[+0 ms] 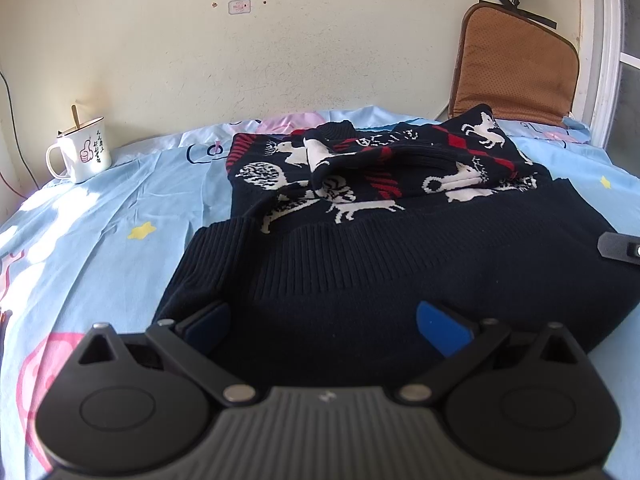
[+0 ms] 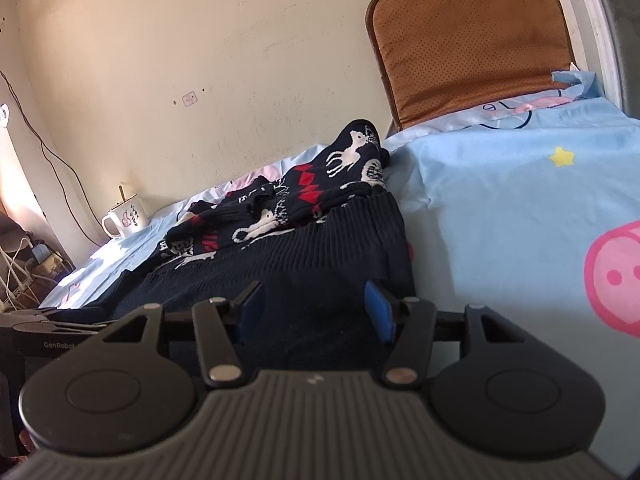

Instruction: Fold small clothes

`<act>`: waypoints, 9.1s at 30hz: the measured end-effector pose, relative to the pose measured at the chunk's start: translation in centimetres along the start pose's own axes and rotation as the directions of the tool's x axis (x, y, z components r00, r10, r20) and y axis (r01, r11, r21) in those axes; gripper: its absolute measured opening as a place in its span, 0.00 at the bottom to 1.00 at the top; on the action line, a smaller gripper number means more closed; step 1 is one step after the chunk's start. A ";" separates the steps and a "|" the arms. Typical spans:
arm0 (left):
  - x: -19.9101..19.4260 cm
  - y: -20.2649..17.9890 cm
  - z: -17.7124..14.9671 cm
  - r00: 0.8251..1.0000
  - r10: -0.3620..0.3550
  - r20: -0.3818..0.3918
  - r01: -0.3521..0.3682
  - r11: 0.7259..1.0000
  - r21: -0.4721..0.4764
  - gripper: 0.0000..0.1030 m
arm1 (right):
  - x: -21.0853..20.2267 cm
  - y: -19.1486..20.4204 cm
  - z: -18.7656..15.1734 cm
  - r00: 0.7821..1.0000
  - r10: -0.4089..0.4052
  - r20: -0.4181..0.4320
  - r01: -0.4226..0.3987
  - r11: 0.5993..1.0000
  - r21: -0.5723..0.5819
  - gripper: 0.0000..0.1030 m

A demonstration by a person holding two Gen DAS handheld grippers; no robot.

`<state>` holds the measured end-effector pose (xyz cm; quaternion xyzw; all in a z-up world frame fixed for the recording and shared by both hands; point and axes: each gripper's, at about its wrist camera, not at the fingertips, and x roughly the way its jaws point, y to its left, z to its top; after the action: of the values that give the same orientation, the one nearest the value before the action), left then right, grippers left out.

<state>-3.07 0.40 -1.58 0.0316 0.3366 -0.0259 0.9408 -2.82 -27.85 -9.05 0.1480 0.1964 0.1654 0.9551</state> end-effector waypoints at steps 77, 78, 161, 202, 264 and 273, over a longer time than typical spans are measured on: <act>25.1 3.6 21.9 0.931 -0.213 -0.296 0.223 0.975 -0.001 0.45 | 32.5 -2.1 19.1 0.836 0.129 -0.534 -0.165 0.986 -0.019 0.29; 24.6 3.4 22.1 0.937 -0.197 -0.288 0.209 0.978 0.011 0.28 | 32.0 -1.7 19.0 0.842 0.130 -0.523 -0.169 0.985 -0.026 0.17; -0.9 -1.3 1.9 0.998 0.024 -0.060 -0.026 0.999 -0.026 0.99 | -2.9 1.4 0.0 0.986 -0.062 0.156 0.078 0.993 -0.094 0.41; 0.7 12.3 5.8 0.997 0.014 -0.071 -0.043 0.906 -0.421 0.08 | 3.0 -4.5 6.9 0.985 -0.173 0.015 0.166 0.965 0.204 0.23; 2.6 0.2 4.6 0.984 0.172 -0.052 -0.174 0.984 -0.048 0.32 | -0.9 -2.0 0.2 0.995 -0.097 -0.032 0.097 0.995 0.004 0.54; 2.7 0.2 4.6 0.983 0.177 -0.054 -0.179 0.983 -0.039 0.33 | -3.3 -4.6 -0.5 0.999 0.009 0.031 -0.015 0.978 0.209 0.57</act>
<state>1.93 0.17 0.26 0.0415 0.3565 0.0667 0.9310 -4.69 -33.17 -10.02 0.2511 0.1975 0.1473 0.9361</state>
